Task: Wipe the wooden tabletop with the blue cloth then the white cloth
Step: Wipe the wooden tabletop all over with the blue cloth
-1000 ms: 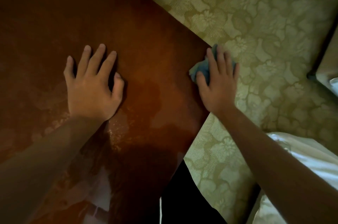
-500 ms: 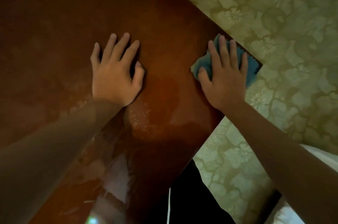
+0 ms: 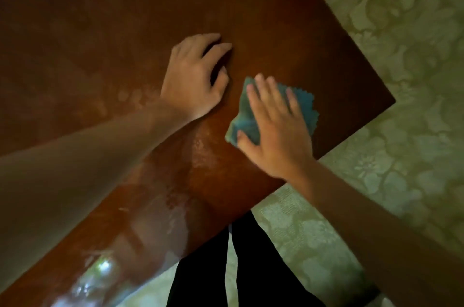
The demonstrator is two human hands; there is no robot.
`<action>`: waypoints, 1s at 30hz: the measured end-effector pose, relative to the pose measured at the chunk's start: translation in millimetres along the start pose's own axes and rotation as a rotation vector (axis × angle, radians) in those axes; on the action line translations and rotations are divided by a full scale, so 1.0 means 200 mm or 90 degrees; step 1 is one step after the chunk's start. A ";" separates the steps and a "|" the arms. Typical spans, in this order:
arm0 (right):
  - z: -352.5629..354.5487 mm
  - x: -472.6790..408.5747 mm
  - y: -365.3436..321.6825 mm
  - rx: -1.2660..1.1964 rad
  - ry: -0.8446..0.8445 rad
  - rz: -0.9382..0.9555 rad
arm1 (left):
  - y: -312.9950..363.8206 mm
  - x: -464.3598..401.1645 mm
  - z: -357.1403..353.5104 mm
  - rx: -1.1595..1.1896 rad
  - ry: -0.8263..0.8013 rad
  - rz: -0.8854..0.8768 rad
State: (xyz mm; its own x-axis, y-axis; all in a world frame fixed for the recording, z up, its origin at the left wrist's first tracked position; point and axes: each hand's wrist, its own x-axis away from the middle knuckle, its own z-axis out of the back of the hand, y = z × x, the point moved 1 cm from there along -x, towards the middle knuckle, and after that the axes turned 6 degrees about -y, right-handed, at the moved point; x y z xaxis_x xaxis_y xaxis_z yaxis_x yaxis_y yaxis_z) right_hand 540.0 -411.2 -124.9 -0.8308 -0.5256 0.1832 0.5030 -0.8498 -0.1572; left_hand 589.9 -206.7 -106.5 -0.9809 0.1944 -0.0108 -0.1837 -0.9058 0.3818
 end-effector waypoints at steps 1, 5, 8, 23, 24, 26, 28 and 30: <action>0.01 -0.03 0.01 0.013 0.003 -0.003 | 0.00 0.07 0.01 0.007 0.002 0.006; 0.02 -0.05 -0.03 0.047 0.023 0.002 | 0.01 0.38 0.04 0.058 0.042 0.079; -0.01 -0.01 -0.13 0.056 0.019 0.105 | -0.01 0.59 0.06 0.071 0.070 0.131; -0.18 0.22 -0.96 0.101 -0.087 0.531 | -0.17 1.48 0.11 0.106 0.223 0.387; -0.20 0.24 -1.03 0.106 -0.096 0.543 | -0.19 1.54 0.12 0.100 0.221 0.399; -0.23 0.31 -1.19 0.103 -0.107 0.551 | -0.24 1.64 0.16 0.091 0.209 0.409; -0.27 0.37 -1.36 0.102 -0.118 0.551 | -0.28 1.73 0.19 0.090 0.213 0.435; -0.29 0.38 -1.46 0.112 -0.138 0.576 | -0.31 1.79 0.23 0.086 0.217 0.454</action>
State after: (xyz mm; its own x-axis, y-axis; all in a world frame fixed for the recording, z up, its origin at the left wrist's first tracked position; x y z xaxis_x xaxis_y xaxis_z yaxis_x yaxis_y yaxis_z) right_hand 316.8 -200.3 -120.6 -0.0538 -0.9687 0.2423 0.9780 -0.1001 -0.1831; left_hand 252.1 -63.3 -92.0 -0.8289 -0.5593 0.0042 0.4821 -0.7107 0.5124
